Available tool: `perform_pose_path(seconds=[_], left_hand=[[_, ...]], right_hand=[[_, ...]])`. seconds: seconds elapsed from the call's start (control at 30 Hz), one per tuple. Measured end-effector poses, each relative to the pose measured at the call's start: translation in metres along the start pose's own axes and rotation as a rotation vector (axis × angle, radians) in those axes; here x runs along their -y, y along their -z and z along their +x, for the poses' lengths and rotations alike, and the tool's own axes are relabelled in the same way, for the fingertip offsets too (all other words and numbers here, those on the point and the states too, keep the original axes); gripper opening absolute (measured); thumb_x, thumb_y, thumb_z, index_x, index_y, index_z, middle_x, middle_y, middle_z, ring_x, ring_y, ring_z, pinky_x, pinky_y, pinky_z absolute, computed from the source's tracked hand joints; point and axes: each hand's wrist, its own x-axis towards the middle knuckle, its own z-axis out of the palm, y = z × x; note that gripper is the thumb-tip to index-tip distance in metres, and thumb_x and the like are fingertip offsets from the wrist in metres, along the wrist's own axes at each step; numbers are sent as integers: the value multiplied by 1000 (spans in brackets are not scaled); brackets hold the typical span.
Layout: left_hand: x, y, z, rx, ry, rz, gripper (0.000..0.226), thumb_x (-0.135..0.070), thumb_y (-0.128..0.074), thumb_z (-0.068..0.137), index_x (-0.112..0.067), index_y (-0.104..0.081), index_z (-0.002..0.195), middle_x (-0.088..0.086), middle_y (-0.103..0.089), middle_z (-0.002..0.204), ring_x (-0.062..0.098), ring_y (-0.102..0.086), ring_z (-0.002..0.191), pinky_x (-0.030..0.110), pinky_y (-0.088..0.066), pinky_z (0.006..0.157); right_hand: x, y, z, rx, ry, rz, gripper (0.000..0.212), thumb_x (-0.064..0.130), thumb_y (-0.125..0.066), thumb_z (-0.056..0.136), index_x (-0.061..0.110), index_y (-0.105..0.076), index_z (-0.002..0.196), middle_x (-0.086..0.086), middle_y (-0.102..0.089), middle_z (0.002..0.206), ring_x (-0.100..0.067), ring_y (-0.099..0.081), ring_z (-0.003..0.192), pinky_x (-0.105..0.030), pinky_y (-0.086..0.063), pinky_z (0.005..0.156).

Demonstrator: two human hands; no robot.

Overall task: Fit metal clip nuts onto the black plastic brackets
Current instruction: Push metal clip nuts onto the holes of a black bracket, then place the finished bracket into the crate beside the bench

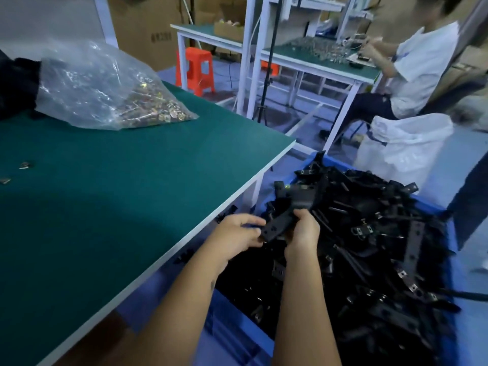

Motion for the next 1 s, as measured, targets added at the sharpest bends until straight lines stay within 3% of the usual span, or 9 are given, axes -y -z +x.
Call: perform_pose_path(seconds=[0.17,0.27,0.4,0.6,0.73,0.8,0.87,0.93,1.0], left_hand=[[9,5,2,155,142,238,17,-19,-55,99,-34,-61,105,-10,-69,97,8,-66,93,23,-45,79],[1,0,2,161,123,241,17,-27,-49,102,-36,-60,112,-10,-69,104,8,-64,101,24,-47,83],[-10,-4,-1,201,67,202,18,-32,-48,102,-38,-60,114,-10,-69,115,9,-64,108,36,-45,105],[-50,4,-14,191,-202,-70,24,-38,-45,103,-36,-65,117,-6,-71,117,17,-62,116,37,-45,107],[-75,63,-37,230,-574,-662,44,-52,-33,99,-32,-66,122,8,-62,135,24,-54,131,47,-36,113],[-82,101,-54,3,-708,-869,44,-47,-33,100,-26,-68,117,10,-65,131,24,-57,127,46,-40,109],[-82,134,-69,-412,-706,-803,34,-36,-37,102,-22,-68,106,2,-74,109,16,-68,109,36,-47,98],[-76,161,-82,-719,-645,-707,24,-26,-44,100,-20,-67,97,-4,-74,86,11,-71,87,28,-49,85],[-68,186,-99,-840,-637,-686,20,-20,-49,97,-18,-67,91,0,-71,81,11,-67,77,25,-50,75]], right_hand=[[-16,23,11,-81,-43,-418,14,13,-55,89,0,-55,83,-13,-51,75,-27,-47,68,-36,-38,62],[-18,30,5,-153,-15,-644,16,16,-53,89,8,-52,76,-9,-49,68,-24,-45,62,-35,-35,62],[-13,26,-6,-379,166,-827,36,25,-55,87,7,-57,118,-18,-56,120,-38,-51,110,-44,-42,92],[34,-27,-46,-403,502,-526,40,21,-56,89,13,-55,128,-14,-47,136,-35,-39,125,-42,-28,103],[68,-80,-87,-269,696,-252,31,16,-54,88,17,-57,119,-4,-52,126,-28,-45,119,-43,-35,101],[71,-116,-119,-47,786,-111,20,14,-53,89,22,-56,107,2,-55,112,-20,-54,103,-37,-44,88],[59,-152,-155,240,806,-38,17,8,-53,89,23,-55,97,4,-58,96,-11,-54,82,-24,-42,73],[34,-184,-191,507,834,-125,18,4,-54,87,20,-58,92,1,-62,92,-10,-55,80,-23,-41,74],[1,-213,-225,746,855,-283,16,7,-55,87,19,-62,95,-1,-65,98,-14,-59,90,-29,-46,83]])
